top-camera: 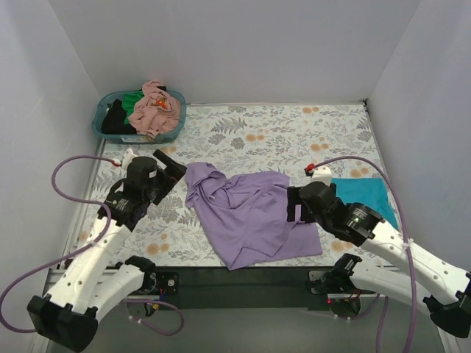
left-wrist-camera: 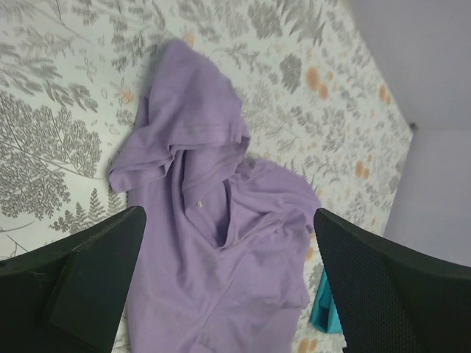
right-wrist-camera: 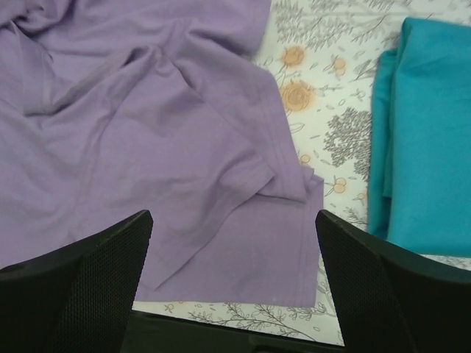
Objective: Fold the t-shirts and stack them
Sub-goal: Flatten the tshirt out
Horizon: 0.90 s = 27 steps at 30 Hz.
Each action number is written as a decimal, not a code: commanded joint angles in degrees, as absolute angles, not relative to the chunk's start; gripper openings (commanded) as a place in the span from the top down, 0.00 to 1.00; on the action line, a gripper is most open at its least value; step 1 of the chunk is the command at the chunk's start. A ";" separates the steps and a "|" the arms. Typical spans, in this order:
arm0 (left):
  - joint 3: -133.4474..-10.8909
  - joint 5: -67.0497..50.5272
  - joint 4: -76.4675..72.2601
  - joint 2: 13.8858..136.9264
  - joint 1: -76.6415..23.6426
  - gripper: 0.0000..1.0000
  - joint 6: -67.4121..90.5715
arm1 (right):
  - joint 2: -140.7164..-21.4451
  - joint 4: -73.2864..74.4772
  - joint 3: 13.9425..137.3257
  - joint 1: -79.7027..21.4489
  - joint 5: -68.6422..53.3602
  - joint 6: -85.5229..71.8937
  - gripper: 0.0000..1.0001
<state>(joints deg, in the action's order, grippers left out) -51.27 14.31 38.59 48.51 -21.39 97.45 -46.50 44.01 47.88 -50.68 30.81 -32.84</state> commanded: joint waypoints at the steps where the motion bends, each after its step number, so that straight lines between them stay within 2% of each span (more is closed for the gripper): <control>1: -45.46 5.30 35.27 53.69 -21.18 0.02 96.16 | -48.16 36.94 41.16 -50.54 25.51 -36.03 0.02; 6: -41.93 -1.67 29.98 61.59 -21.97 0.02 94.04 | -53.08 30.51 36.39 -49.22 20.92 -38.23 0.02; 9: -41.92 -0.70 28.22 64.50 -22.15 0.06 93.52 | -55.28 27.96 34.19 -46.86 19.26 -39.20 0.05; 13: -42.89 4.12 26.99 69.42 -22.06 0.16 93.86 | -55.64 23.13 30.16 -42.11 12.07 -39.90 0.11; 18: -43.15 3.96 24.00 73.65 -22.06 0.19 93.69 | -54.84 16.36 26.28 -41.13 5.37 -40.34 0.20; 21: -44.03 4.91 22.85 76.54 -22.06 0.19 93.78 | -55.98 16.08 26.37 -41.05 4.57 -40.08 0.21; 27: -46.14 7.82 23.55 80.68 -21.89 0.29 93.52 | -60.11 13.36 26.89 -41.04 3.78 -39.99 0.25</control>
